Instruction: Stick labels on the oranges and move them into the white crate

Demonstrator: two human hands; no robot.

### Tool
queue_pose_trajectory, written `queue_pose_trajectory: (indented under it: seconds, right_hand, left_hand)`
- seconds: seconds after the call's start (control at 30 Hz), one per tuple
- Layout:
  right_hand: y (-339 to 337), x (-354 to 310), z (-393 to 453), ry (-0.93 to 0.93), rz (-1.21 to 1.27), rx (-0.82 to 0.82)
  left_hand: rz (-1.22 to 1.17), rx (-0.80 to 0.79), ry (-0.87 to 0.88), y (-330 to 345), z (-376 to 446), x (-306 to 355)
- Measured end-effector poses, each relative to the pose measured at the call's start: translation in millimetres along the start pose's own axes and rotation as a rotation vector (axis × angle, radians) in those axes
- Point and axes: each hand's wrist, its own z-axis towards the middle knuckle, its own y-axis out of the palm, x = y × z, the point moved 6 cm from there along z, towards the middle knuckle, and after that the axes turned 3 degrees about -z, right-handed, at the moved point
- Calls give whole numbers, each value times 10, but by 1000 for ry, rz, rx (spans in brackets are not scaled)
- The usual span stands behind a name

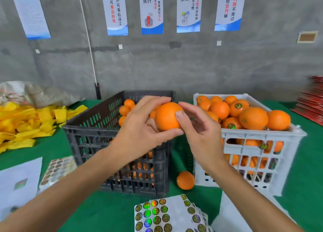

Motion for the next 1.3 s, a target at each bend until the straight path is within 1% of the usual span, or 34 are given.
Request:
queue_pose_trajectory:
  seconds: [0.03,0.13,0.27,0.33,0.4,0.47,0.53,0.57,0.67,0.73,0.9,1.13,1.27,1.3]
  right_hand:
    - [-105,-9,-170,6,-10,11]
    - [-315,181,-678,94,-67,-34]
    - [-465,705,-1355,342,-153,-178]
    - [-521,869,-1617,378,-184,-258]
    - [-586,980,-1835,373,-233,-358]
    - [-632,1085,-2004,423,-247,-495]
    - [-612,1160,-2129,468,-277,-666]
    - [-595,1186,-2166,466,-305,-724]
    - [-524,1255,-2207,468,-386,-810]
    - [-497,1291,-2202,459,-430,-830]
    - [-451,1334,-2141,442,-441,-752]
    - [-406,1250,-2108,295,-442,-678]
    - [-381,1144,-2102,151,-472,-653]
    - [-379,1125,-2109,145,-442,-635]
  left_hand:
    - [-33,2,-3,130,-161,36]
    - [-118,-38,-137,527,-667,-97]
    - [-284,-133,-410,1040,-1403,-467]
    - [-331,-144,-560,1197,-1715,-638]
    - [-303,-156,-719,1264,-1984,-825]
    - [-287,-134,-825,1256,-2154,-985]
    - [-346,-64,-863,1235,-2222,-1094]
    - [-385,-24,-870,1228,-2234,-1127]
    - [-456,62,-902,1217,-2251,-1194]
    - [-484,68,-922,1225,-2265,-1243]
    - [-516,49,-926,1258,-2294,-1310]
    - [-539,33,-930,1285,-2295,-1316]
    - [-525,16,-926,1284,-2285,-1308]
    - [-520,12,-924,1284,-2283,-1303]
